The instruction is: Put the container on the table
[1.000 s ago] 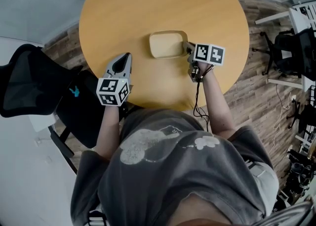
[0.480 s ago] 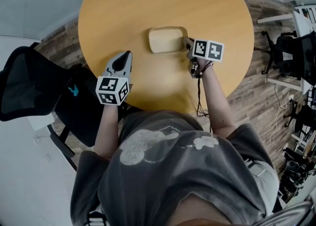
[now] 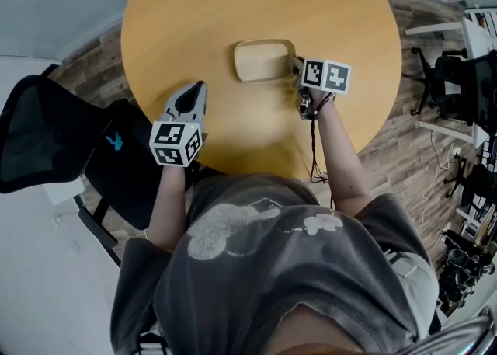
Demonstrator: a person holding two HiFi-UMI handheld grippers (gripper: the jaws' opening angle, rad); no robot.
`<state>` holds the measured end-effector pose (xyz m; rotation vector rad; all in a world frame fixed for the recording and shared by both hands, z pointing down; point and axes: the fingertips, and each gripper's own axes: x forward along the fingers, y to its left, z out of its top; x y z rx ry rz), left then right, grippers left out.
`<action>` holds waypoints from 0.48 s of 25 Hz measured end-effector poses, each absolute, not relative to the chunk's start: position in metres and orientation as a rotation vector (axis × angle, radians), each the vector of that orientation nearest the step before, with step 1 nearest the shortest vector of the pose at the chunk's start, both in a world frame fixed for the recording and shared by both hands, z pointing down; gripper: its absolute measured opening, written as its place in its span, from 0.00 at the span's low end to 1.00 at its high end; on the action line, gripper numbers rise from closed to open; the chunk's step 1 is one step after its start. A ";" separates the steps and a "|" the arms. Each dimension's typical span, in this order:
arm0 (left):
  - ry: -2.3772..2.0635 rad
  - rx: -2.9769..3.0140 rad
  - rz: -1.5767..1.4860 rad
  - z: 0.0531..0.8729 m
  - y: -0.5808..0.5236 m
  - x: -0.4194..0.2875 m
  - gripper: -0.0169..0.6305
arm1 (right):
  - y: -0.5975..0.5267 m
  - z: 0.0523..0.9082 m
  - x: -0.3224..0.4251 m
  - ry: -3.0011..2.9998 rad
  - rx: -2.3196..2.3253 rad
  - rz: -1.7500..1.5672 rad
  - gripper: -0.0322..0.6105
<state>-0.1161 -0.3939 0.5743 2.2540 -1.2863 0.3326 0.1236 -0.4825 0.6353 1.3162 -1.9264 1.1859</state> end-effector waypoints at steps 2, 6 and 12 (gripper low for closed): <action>-1.285 2.253 0.334 0.575 -0.395 -0.116 0.03 | -0.485 0.637 0.124 -1.920 1.317 1.184 0.08; -1.283 2.252 0.337 0.576 -0.396 -0.115 0.03 | -0.486 0.639 0.124 -1.912 1.320 1.175 0.08; -1.280 2.254 0.337 0.577 -0.395 -0.115 0.02 | -0.488 0.639 0.126 -1.883 1.323 1.130 0.08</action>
